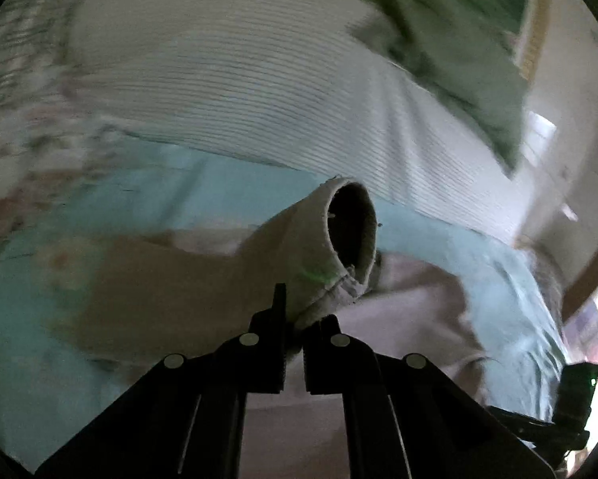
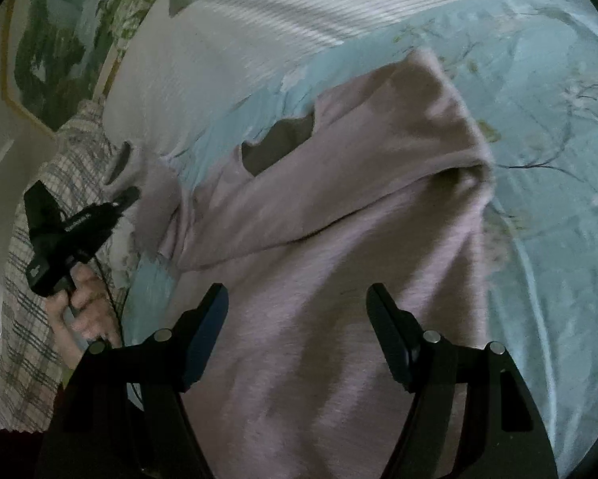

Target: Fold small clothes

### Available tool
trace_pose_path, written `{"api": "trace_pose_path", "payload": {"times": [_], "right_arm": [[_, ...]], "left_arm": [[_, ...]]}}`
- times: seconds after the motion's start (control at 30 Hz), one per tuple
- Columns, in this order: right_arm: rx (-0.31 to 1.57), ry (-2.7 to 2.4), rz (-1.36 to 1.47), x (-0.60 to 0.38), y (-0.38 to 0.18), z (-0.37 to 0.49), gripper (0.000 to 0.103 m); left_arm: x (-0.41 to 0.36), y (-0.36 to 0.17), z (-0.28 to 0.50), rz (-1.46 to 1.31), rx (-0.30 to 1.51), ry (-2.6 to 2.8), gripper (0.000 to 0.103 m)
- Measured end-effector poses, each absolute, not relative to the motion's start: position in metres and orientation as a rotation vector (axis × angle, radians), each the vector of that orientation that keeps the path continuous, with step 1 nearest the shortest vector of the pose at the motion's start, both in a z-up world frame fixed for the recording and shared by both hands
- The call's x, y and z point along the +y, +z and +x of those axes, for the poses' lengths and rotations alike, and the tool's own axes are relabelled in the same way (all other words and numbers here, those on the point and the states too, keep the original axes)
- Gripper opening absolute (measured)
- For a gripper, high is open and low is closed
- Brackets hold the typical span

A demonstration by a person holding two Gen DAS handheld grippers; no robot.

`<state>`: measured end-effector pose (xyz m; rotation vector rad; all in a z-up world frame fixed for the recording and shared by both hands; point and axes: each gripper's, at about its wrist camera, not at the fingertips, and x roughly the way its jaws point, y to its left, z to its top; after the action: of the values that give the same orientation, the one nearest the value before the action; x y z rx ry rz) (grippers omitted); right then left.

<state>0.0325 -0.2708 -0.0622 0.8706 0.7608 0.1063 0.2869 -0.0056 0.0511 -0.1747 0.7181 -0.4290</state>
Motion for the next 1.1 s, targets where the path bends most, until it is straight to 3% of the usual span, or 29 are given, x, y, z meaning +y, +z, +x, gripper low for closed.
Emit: {"api": "trace_pose_path", "payload": {"times": [0.3, 0.53, 0.6, 0.7, 0.8, 1.1], "right_arm": [[0.733, 0.036, 0.914, -0.300, -0.070, 0.013, 0.072], [0.729, 0.028, 0.916, -0.308, -0.073, 0.025, 0.072], [0.727, 0.034, 0.908, -0.307, -0.071, 0.033, 0.072], [0.732, 0.047, 0.896, -0.306, -0.069, 0.049, 0.072], [0.745, 0.063, 0.874, -0.300, -0.067, 0.071, 0.072], [0.827, 0.061, 0.807, -0.282, -0.083, 0.139, 0.072]], "left_arm": [[-0.147, -0.009, 0.284, -0.098, 0.832, -0.544, 0.004], [-0.188, -0.064, 0.299, -0.046, 0.946, -0.548, 0.007], [-0.188, -0.074, 0.298, -0.047, 0.986, -0.557, 0.018], [-0.172, -0.074, 0.285, -0.069, 0.999, -0.586, 0.052], [-0.147, -0.062, 0.267, -0.059, 0.958, -0.569, 0.066], [0.016, -0.046, 0.259, -0.171, 0.877, -0.139, 0.068]]}}
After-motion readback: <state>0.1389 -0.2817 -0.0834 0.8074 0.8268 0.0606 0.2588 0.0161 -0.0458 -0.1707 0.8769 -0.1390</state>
